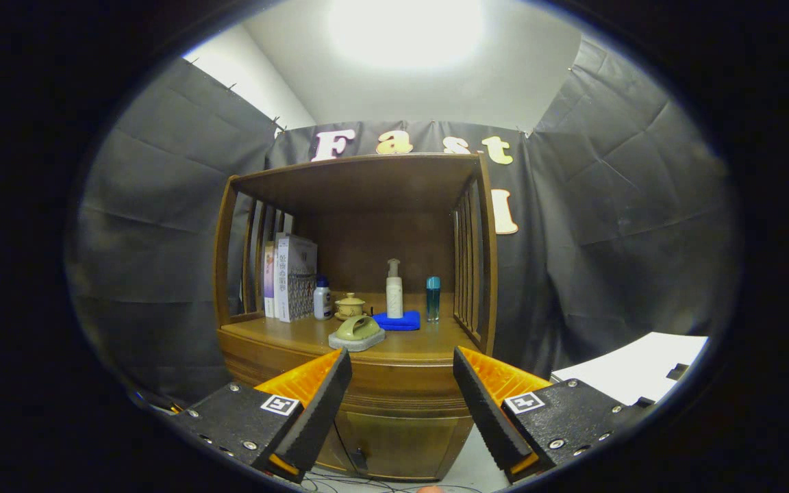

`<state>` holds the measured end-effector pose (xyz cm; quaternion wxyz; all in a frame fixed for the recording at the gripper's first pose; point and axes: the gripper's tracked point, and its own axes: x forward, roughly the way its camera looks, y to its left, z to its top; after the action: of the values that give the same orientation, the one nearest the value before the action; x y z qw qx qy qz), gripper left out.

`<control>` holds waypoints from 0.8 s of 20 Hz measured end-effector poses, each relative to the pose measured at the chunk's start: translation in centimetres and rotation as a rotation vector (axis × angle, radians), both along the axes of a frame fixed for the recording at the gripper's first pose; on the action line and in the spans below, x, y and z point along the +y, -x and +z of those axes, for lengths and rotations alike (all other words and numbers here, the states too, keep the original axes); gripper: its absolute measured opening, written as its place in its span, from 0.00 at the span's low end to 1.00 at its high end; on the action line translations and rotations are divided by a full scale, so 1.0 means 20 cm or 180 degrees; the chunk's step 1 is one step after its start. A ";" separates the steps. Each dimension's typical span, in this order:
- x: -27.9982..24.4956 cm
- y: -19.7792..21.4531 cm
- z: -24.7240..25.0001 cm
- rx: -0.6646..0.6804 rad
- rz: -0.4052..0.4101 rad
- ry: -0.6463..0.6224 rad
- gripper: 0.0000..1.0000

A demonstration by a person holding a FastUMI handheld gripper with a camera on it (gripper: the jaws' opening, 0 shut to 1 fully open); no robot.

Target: Pull open the drawer, take out the items inside it, and place them on the countertop above the cabinet.

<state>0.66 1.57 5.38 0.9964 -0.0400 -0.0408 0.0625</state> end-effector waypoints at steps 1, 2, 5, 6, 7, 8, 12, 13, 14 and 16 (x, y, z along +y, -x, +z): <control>0.00 0.00 -0.01 0.0017 0.0008 0.0006 0.93; 0.00 0.00 -0.01 0.0038 0.0015 0.0000 0.93; -0.01 -0.02 -0.02 0.0069 0.0008 -0.0001 0.93; -0.01 -0.02 -0.02 0.0066 0.0001 0.0001 0.93; -0.02 -0.02 -0.02 0.0067 -0.0008 -0.0006 0.94; -0.02 -0.02 -0.03 0.0069 -0.0022 -0.0013 0.93; -0.03 -0.04 -0.05 0.0132 -0.0009 -0.0046 0.93; -0.03 -0.05 -0.07 0.0155 -0.0017 -0.0037 0.93; -0.04 -0.05 -0.08 0.0191 -0.0031 -0.0054 0.93; -0.05 -0.06 -0.09 0.0249 -0.0064 -0.0156 0.93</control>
<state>1.94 0.57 3.50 0.9985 -0.0135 -0.0029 0.0529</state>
